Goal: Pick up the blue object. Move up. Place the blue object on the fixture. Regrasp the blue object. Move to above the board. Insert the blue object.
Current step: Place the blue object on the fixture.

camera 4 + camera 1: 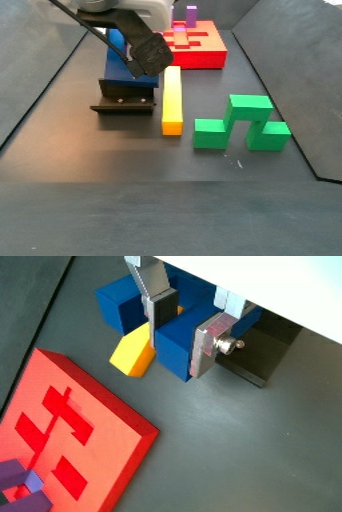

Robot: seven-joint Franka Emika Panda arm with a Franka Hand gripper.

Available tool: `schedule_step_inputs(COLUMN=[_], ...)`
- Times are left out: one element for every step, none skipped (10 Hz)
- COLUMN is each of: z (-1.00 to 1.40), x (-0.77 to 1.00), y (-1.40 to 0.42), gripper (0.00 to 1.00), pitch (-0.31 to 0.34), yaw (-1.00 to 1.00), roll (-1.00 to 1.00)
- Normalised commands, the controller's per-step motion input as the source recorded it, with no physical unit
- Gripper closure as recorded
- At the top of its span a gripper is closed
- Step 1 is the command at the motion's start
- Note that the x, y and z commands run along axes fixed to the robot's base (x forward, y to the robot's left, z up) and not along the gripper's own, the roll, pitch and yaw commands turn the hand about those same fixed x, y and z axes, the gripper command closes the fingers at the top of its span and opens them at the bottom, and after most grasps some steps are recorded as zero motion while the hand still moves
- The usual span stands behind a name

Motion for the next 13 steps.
schedule_step_inputs(z=[-0.26,-0.27,-0.25,-0.24,-0.21,-0.17,-0.23,-0.29,-0.35,-0.31,-0.21,-0.20,-0.12], x=[0.89,0.91,0.93,0.97,0.91,0.91,0.85,0.66,0.46,0.54,0.65,0.56,0.25], y=[0.02,0.05,0.10,0.18,0.19,0.13,0.06,0.00,0.00,0.00,0.00,0.00,0.00], gripper=[1.00,1.00,1.00,1.00,1.00,1.00,1.00,1.00,1.00,1.00,1.00,1.00,1.00], pitch=[0.426,0.354,0.149,0.054,0.003,0.000,0.000,0.000,0.000,0.000,0.006,0.000,0.000], yaw=[0.22,0.18,0.06,0.00,0.00,-0.03,-0.04,-0.05,-0.13,-0.14,-0.15,-0.15,-0.10], roll=[0.01,0.00,-0.16,-0.25,-0.25,-0.26,-0.16,-0.07,-0.05,-0.01,0.00,0.00,-0.06])
